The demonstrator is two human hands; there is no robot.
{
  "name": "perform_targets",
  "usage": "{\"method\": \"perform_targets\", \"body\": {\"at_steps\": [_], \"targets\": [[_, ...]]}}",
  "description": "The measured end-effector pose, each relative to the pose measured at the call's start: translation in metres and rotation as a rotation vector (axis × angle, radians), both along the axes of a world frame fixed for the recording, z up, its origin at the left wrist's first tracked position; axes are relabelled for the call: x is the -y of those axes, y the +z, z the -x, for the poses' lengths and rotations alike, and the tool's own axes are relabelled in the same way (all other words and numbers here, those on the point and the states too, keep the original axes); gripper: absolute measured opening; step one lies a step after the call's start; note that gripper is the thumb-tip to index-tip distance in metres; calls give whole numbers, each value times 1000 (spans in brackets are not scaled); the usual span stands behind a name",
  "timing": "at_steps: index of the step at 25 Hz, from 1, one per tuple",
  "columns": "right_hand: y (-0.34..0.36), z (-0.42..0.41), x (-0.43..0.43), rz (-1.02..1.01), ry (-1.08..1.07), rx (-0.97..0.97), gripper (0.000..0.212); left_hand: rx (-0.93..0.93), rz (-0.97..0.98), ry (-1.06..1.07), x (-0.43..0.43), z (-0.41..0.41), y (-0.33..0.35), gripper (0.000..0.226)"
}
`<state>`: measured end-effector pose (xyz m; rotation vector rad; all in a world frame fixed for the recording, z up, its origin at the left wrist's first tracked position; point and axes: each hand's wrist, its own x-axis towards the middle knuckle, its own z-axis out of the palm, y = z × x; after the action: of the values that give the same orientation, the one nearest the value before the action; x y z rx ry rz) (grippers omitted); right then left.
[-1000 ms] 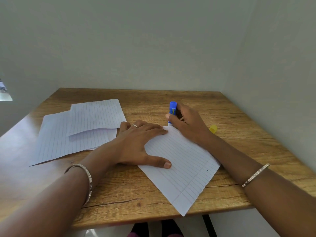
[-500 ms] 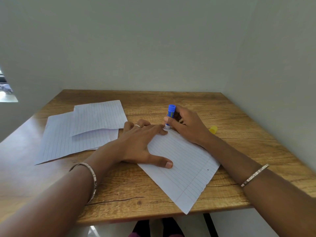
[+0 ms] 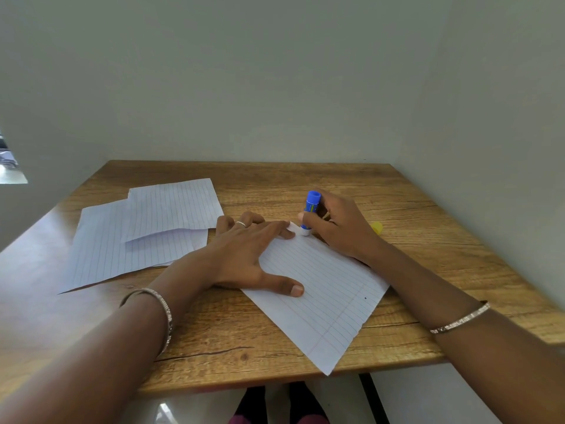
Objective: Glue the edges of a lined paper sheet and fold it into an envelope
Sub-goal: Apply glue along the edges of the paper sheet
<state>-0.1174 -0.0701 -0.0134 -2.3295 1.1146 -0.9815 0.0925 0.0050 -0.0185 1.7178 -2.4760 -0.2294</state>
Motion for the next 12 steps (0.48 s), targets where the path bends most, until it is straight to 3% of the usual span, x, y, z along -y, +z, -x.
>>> {"method": "perform_targets", "body": {"at_steps": [12], "targets": [[0, 16, -9, -26, -23, 29, 23, -14, -35, 1, -1, 0, 2, 100]]}}
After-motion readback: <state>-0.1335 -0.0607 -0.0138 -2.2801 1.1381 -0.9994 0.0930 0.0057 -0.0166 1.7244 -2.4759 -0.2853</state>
